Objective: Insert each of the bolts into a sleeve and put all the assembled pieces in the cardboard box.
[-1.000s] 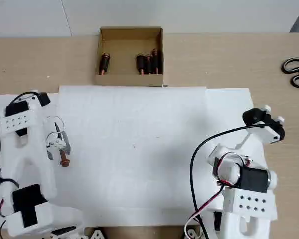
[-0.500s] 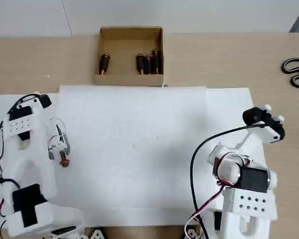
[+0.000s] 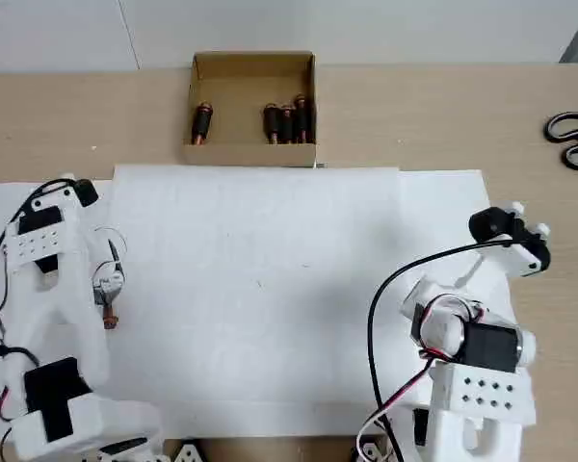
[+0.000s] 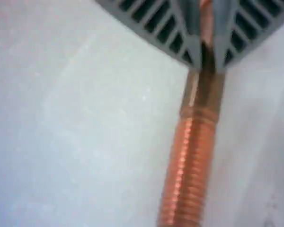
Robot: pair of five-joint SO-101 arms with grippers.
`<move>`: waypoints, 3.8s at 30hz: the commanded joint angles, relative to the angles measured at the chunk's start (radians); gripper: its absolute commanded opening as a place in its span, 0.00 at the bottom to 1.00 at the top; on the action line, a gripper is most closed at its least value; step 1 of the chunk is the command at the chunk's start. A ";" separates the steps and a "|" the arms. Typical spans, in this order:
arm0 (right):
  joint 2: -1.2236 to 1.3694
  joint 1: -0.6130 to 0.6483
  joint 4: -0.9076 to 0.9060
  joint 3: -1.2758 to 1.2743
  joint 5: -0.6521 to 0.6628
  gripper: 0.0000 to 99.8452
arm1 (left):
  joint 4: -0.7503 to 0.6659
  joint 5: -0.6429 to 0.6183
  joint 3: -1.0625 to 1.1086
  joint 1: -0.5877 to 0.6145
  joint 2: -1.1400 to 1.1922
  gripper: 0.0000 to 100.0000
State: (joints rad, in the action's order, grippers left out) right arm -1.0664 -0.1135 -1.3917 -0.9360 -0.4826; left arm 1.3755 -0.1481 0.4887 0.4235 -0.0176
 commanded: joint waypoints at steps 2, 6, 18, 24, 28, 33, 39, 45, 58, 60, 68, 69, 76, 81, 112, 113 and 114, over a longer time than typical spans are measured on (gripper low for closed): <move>-0.007 -0.008 0.018 0.005 0.005 0.00 | -0.071 -0.003 0.091 0.003 -0.002 0.01; -0.008 -0.008 0.018 0.005 0.005 0.00 | -0.209 0.002 0.191 0.002 -0.002 0.01; -0.015 -0.007 0.028 -0.021 0.005 0.00 | -0.195 0.012 0.213 0.002 -0.008 0.01; -0.015 -0.005 0.033 -0.021 0.005 0.00 | -0.107 0.066 0.165 0.006 -0.012 0.01; -0.015 -0.005 0.033 -0.021 0.005 0.00 | -0.034 0.064 0.087 0.003 -0.012 0.01; -0.015 -0.005 0.033 -0.021 0.005 0.00 | 0.069 0.064 -0.030 0.003 -0.012 0.01; -0.015 -0.004 0.033 -0.021 0.005 0.00 | 0.181 0.064 -0.139 0.002 -0.012 0.01; -0.013 -0.004 0.033 -0.021 0.005 0.00 | 0.212 0.064 -0.162 0.003 -0.014 0.01; -0.008 -0.004 0.058 -0.021 0.005 0.00 | 0.192 0.061 -0.163 0.005 -0.014 0.15; -0.008 -0.004 0.064 -0.021 0.005 0.00 | 0.186 0.064 -0.163 0.008 -0.009 0.17; -0.008 -0.004 0.068 -0.021 0.008 0.00 | 0.092 0.068 -0.113 0.009 -0.002 0.17; -0.008 -0.004 0.068 -0.021 0.008 0.00 | 0.083 0.068 -0.102 0.009 -0.002 0.17; -0.008 -0.007 0.068 -0.021 0.008 0.00 | 0.066 0.069 -0.077 0.009 -0.002 0.17; -0.008 -0.007 0.068 -0.021 0.008 0.00 | 0.078 0.071 -0.077 0.020 -0.003 0.17; -0.012 -0.004 0.084 -0.021 0.009 0.00 | -0.075 0.170 0.096 0.031 -0.003 0.01; -0.010 -0.004 0.084 -0.021 0.009 0.00 | -0.074 0.170 0.096 0.031 -0.006 0.01; -0.010 -0.004 0.084 -0.021 0.009 0.00 | -0.072 0.163 0.096 0.031 -0.012 0.01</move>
State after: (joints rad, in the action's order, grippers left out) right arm -1.0679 -0.1151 -1.3288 -0.9620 -0.4826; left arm 1.3218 0.0207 0.5854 0.4480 -0.0238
